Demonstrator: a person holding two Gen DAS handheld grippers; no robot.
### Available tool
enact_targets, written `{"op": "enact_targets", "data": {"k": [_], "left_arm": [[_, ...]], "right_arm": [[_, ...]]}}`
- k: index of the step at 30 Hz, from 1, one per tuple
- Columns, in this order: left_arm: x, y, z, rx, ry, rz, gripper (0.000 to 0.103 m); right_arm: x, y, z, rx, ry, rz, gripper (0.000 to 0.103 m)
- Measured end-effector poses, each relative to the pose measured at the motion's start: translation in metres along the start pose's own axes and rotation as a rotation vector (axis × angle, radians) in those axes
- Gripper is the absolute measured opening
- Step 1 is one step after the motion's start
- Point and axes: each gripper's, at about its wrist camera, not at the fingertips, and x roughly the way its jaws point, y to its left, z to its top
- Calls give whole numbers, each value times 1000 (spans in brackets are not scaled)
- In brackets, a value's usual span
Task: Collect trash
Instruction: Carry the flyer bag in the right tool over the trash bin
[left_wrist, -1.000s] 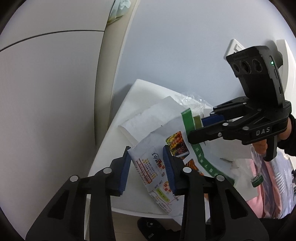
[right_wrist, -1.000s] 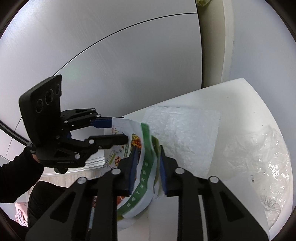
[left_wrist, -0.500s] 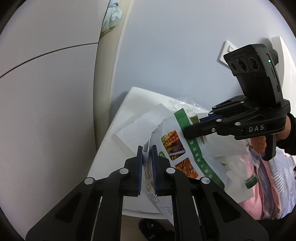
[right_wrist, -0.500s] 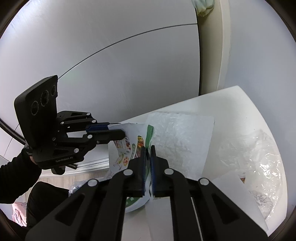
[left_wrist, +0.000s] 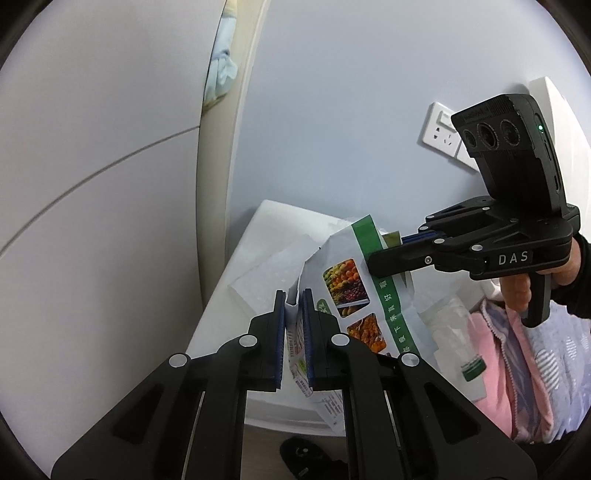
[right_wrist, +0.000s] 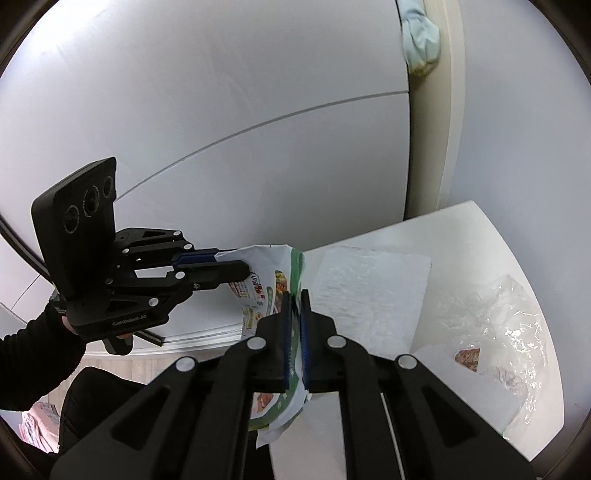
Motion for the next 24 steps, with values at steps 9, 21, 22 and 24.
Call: {"op": "enact_targets", "data": {"k": [9, 21, 22, 24], "left_arm": [[-55, -20, 2, 10, -46, 55, 8], [-124, -40, -36, -23, -49, 141, 8], [-127, -41, -39, -28, -48, 147, 8], [-138, -42, -50, -42, -44, 162, 8]], "right_arm": [[-30, 40, -1, -47, -59, 17, 7], [-33, 109, -34, -84, -55, 82, 7], [-32, 112, -36, -87, -52, 89, 7], [-27, 122, -42, -93, -43, 104, 7]]}}
